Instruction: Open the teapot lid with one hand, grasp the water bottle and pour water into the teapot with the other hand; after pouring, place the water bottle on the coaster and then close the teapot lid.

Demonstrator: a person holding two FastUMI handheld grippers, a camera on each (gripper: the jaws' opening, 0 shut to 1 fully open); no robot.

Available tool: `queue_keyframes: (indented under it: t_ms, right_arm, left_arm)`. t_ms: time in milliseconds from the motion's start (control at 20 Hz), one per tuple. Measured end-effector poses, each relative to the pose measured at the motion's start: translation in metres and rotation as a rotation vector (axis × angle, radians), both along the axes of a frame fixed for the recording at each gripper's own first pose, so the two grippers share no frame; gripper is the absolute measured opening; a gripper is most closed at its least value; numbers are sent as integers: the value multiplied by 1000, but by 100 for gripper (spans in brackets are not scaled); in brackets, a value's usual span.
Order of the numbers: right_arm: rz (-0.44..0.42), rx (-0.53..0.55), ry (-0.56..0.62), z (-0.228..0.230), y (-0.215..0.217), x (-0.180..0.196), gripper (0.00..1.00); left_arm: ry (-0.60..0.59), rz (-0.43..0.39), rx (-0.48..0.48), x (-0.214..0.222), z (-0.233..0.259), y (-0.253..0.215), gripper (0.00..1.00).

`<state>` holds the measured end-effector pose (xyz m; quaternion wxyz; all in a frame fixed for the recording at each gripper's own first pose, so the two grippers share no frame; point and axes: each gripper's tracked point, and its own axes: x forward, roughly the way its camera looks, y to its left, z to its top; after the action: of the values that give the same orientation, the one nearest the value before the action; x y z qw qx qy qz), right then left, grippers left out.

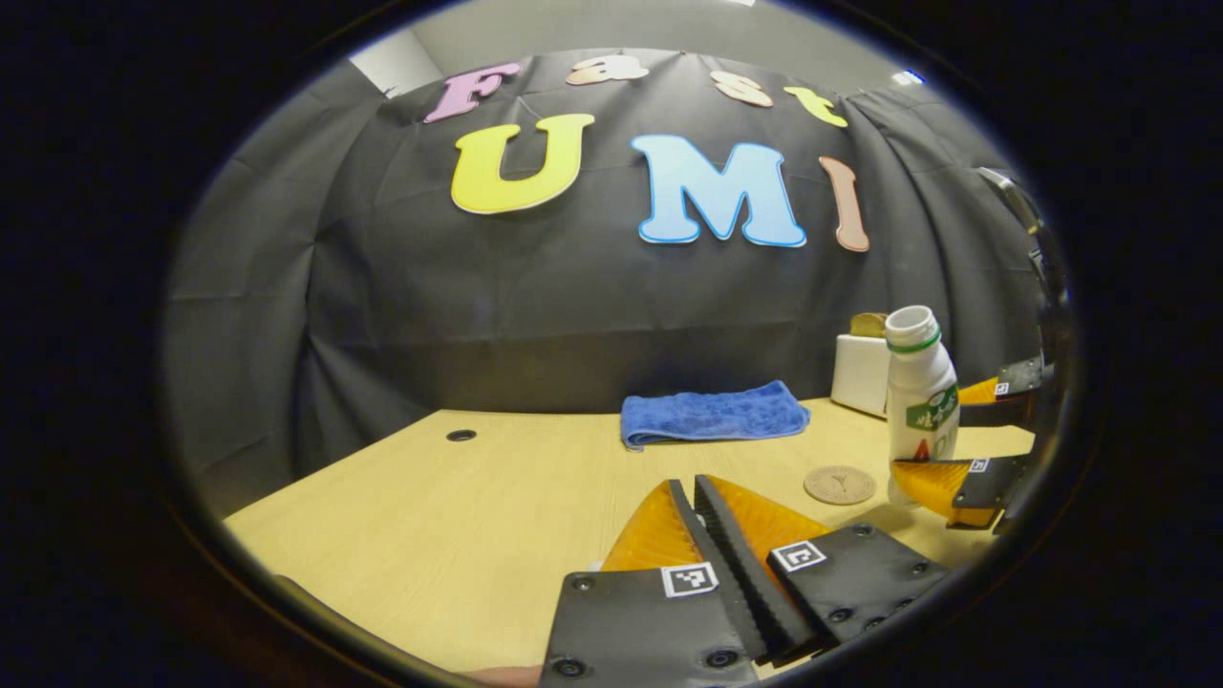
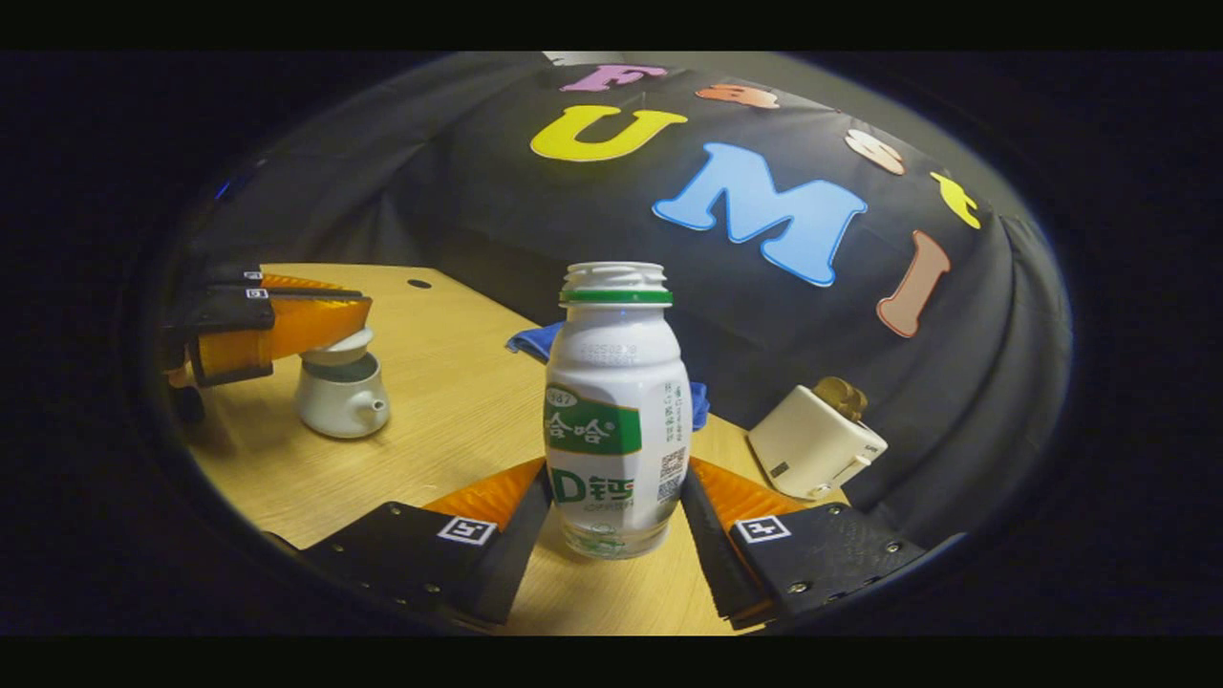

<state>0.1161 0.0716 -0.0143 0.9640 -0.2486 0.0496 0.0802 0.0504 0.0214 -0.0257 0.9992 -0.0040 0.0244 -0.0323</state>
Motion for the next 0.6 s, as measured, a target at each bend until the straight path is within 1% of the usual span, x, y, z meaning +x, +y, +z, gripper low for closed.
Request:
queue_keyframes:
  t_ms: [450, 500, 600]
  right_arm:
    - [-20, 33, -10, 7, -12, -1, 76]
    - [-17, 36, -11, -2, -14, 1, 76]
    - [-13, 50, -16, -1, -14, 2, 76]
  left_arm:
    - [37, 7, 21, 9, -16, -2, 8]
    - [35, 5, 18, 10, -16, -2, 8]
    - [30, 8, 19, 8, -16, -3, 8]
